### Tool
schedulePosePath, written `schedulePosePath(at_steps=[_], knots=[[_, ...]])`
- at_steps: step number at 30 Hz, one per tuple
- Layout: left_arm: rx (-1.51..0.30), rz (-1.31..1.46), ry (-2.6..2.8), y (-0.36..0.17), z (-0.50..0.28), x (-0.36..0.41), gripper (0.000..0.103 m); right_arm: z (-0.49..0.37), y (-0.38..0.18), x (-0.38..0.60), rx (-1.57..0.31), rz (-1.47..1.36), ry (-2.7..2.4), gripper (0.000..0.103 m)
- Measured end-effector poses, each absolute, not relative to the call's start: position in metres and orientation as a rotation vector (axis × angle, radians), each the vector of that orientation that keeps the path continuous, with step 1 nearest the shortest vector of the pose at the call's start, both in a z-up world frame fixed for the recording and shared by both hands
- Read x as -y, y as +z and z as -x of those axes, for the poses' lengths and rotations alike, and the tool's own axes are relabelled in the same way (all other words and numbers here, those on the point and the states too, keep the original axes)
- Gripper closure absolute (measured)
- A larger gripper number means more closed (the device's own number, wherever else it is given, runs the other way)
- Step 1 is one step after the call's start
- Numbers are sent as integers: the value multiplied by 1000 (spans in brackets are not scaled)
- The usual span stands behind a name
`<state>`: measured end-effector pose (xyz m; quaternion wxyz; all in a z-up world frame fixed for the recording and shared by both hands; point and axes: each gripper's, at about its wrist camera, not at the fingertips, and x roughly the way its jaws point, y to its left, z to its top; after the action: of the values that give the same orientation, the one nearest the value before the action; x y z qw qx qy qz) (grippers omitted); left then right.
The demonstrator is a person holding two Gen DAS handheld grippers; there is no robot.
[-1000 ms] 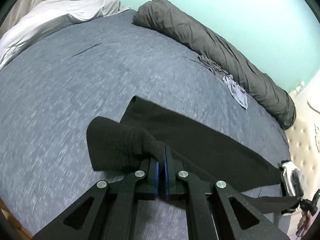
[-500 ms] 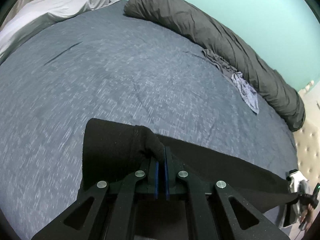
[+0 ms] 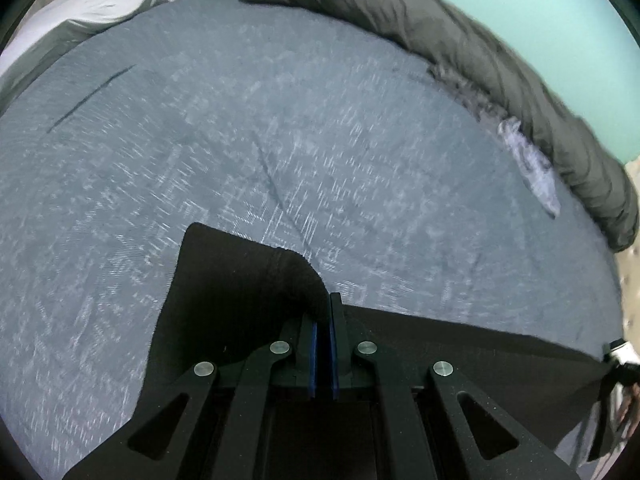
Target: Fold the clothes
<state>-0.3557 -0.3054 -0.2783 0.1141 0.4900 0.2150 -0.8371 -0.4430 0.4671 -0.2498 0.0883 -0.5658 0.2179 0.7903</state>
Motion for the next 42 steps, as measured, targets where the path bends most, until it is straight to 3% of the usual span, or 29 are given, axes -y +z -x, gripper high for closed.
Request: schedulePosePath(at_steps=[5, 7, 8, 10, 12, 15, 21, 30, 38, 39, 40, 41, 42], knots=[[-694, -1414, -2472, -295, 361, 309, 88, 458, -261, -464, -603, 1620, 2472, 91], [-725, -1385, -2488, -294, 360, 312, 81, 458, -261, -468, -584, 1591, 2517, 80], [-736, -1362, -2499, -291, 358, 313, 72, 456, -259, -471, -585, 1572, 2538, 78], [-767, -1316, -2511, -284, 352, 316, 62, 449, -255, -482, -585, 1538, 2559, 63], [-795, -1265, -2518, -276, 346, 317, 56, 436, -250, -493, -563, 1493, 2561, 59], [-776, -1176, -2534, -258, 332, 313, 41, 417, -241, -508, -536, 1421, 2574, 59], [-615, -1133, -2607, -235, 307, 280, 33, 378, -236, -510, -456, 1366, 2619, 59], [-446, -1138, -2692, -249, 280, 224, 27, 359, -260, -509, -448, 1417, 2614, 59], [-523, -1052, -2702, -261, 251, 193, 26, 366, -281, -503, -348, 1451, 2607, 59], [-536, -1028, -2693, -261, 246, 190, 26, 366, -282, -500, -328, 1449, 2607, 62], [-549, -1007, -2687, -262, 241, 187, 26, 366, -283, -498, -307, 1448, 2606, 77], [-563, -991, -2685, -262, 239, 186, 25, 366, -283, -496, -286, 1446, 2605, 83], [-578, -975, -2684, -263, 236, 184, 25, 365, -283, -495, -272, 1438, 2606, 84]])
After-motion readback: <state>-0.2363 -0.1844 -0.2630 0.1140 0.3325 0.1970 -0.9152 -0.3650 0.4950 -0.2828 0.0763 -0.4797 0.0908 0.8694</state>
